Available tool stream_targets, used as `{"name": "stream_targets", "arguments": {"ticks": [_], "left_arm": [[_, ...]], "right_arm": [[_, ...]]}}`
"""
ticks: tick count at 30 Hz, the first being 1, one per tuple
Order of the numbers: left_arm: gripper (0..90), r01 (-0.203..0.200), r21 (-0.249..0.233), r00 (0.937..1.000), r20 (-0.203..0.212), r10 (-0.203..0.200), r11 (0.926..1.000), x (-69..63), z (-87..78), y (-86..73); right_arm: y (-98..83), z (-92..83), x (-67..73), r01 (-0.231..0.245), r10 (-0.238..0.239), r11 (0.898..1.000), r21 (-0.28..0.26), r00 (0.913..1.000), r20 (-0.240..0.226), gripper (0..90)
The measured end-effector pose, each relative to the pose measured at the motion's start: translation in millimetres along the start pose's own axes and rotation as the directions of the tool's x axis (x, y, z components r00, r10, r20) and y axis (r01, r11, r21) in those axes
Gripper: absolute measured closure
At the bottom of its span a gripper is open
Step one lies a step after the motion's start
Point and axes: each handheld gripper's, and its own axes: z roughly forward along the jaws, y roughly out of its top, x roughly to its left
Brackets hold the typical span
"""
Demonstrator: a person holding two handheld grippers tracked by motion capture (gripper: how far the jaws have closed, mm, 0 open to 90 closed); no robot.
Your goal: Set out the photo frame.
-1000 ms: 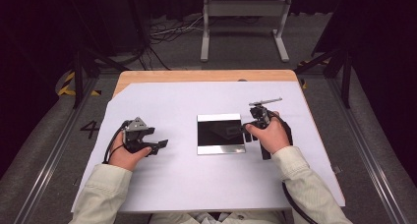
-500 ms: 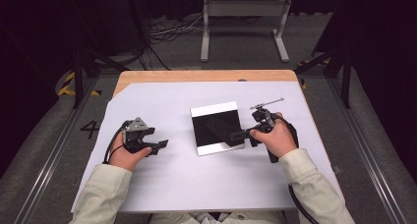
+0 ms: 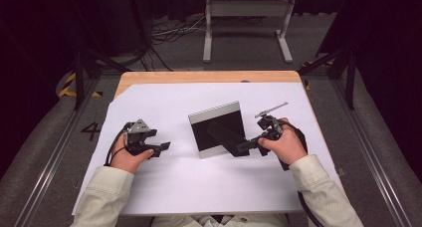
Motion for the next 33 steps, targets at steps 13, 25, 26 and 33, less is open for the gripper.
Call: {"name": "stream_targets", "arguments": {"ticks": [13,25,26,33], "left_arm": [[23.9,-0.007,-0.002,1.0000,-0.003,0.007,1.0000,0.3,0.0,0.2],[23.9,-0.002,0.003,1.0000,0.000,0.002,1.0000,0.0,0.4,-0.1],[23.9,-0.002,0.003,1.0000,0.000,0.002,1.0000,0.1,0.4,-0.1],[23.9,-0.003,0.002,1.0000,0.000,0.003,1.0000,0.2,0.3,-0.1]], "right_arm": [[2.9,-0.5,17.2,0.056,-0.057,0.998,-0.013,0.9981,-0.023,88.0],[2.2,-0.9,21.2,0.187,-0.176,0.971,-0.146,0.9806,0.087,88.0],[1.9,0.0,20.8,0.197,-0.184,0.968,-0.153,0.9783,0.096,88.0],[-2.5,5.6,16.6,0.251,-0.229,0.951,-0.178,0.9638,0.136,88.0]]}}
